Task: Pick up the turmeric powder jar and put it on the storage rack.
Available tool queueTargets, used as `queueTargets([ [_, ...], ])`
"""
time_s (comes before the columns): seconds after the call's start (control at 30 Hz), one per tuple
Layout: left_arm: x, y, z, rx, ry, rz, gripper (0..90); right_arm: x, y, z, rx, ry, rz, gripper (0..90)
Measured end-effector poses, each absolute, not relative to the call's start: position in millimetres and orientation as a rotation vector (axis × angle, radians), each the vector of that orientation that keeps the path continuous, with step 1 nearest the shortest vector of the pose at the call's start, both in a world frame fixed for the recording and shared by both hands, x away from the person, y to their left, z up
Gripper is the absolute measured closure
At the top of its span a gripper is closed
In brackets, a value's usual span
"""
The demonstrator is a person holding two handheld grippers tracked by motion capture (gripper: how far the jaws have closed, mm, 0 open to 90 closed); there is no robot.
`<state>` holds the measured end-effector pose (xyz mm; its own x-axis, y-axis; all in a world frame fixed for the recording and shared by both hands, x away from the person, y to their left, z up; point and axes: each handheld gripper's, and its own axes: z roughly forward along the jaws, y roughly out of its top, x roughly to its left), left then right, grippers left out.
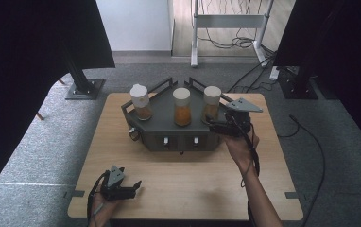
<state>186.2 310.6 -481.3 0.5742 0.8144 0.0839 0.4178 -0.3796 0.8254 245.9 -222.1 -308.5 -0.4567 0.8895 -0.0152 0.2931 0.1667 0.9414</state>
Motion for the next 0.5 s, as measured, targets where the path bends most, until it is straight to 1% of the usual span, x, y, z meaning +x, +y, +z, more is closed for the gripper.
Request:
queueTargets([
  [0.5, 186.4, 308.3, -481.7, 2.013, 0.981, 0.629, 10.9, 218.0, -235.5, -315.3, 1.113, 1.855, 1.303, 15.1],
])
